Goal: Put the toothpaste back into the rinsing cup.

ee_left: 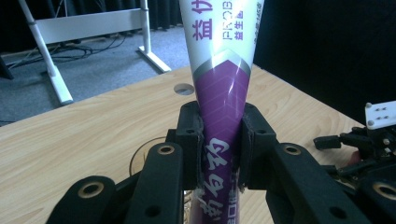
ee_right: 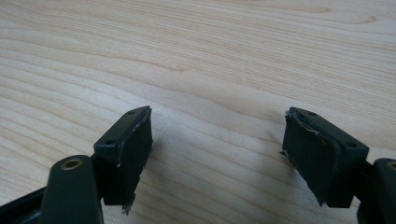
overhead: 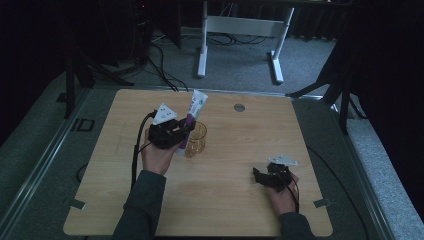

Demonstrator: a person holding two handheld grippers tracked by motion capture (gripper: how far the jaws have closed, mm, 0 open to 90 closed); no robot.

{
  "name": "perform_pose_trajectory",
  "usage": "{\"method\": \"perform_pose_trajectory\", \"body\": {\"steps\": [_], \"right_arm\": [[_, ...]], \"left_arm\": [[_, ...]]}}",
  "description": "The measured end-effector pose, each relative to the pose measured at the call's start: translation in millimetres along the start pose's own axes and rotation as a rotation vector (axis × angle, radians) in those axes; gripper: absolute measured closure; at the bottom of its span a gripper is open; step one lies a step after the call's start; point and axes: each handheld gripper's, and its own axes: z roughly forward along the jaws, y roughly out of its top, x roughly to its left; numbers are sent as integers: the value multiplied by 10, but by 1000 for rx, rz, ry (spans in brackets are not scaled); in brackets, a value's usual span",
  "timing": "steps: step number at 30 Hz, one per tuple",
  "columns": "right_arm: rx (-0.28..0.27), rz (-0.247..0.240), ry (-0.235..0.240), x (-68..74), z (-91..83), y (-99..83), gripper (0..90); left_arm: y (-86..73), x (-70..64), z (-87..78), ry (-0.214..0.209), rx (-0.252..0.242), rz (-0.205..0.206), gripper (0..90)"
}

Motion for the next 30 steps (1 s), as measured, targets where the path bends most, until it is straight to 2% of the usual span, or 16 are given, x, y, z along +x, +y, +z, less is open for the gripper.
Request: {"method": "perform_pose_trajectory", "body": {"steps": [19, 30], "right_arm": [[0, 0, 0, 0, 0, 0, 241], [0, 0, 0, 0, 0, 0, 241]], "left_arm": [[-2, 100, 69, 51, 0, -9, 733], [-6, 161, 96, 69, -17, -32, 732]]}}
